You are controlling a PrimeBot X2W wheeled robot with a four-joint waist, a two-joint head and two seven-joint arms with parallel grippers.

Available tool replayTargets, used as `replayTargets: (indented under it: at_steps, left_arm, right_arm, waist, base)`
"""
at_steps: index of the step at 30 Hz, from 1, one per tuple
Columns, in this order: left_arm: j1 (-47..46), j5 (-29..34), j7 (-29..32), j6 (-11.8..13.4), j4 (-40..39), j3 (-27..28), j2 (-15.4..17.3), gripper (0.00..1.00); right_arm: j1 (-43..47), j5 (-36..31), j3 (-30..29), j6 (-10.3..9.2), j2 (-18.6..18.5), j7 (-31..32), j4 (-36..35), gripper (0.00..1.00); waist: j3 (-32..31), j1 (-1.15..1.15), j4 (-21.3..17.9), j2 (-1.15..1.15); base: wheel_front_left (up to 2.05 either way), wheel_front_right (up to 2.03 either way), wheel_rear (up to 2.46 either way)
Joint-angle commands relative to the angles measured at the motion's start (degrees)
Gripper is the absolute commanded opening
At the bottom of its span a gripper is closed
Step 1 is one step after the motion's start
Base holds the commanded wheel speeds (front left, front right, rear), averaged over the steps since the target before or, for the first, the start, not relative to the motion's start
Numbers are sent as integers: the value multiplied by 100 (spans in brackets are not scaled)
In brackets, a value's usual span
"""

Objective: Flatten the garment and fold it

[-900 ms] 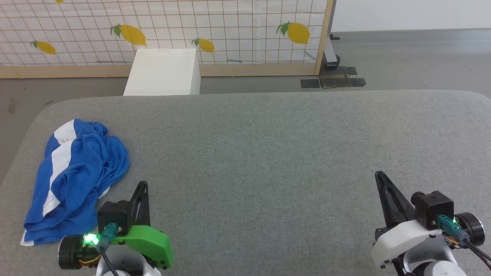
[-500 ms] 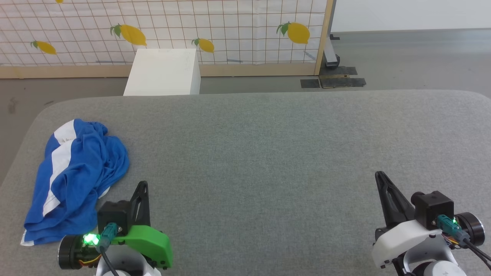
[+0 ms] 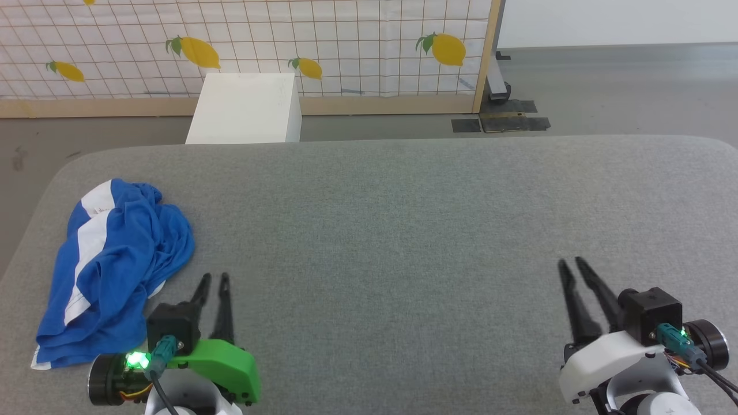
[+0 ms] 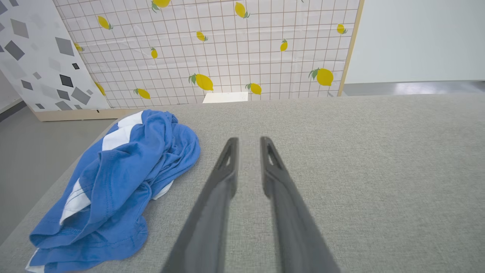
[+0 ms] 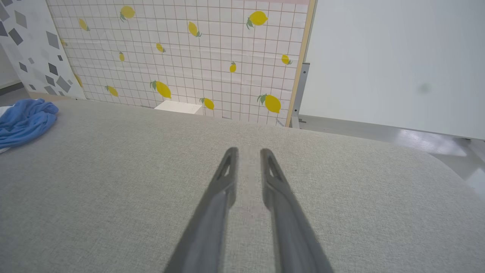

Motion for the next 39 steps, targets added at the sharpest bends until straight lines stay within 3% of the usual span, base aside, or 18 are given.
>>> replayTargets:
  at_steps: [1, 21, 39]
  left_arm:
    - [0, -7, -2, 0, 0, -3, 0, 100]
    - [-115, -108, -223, 128, 145, -203, -1, 100]
    - [-172, -186, -437, 235, 227, -297, 30, 100]
  right_arm:
    - [0, 1, 0, 0, 0, -2, 1, 100]
    - [-19, 30, -16, -1, 2, -220, 44, 100]
    - [-18, 40, -12, -3, 5, -434, 87, 100]
  waist:
    - [0, 0, 0, 0]
    - [10, 0, 182, 0]
    - [16, 0, 949, 0]
  base:
    - [0, 0, 0]
    - [0, 0, 0]
    - [0, 0, 0]
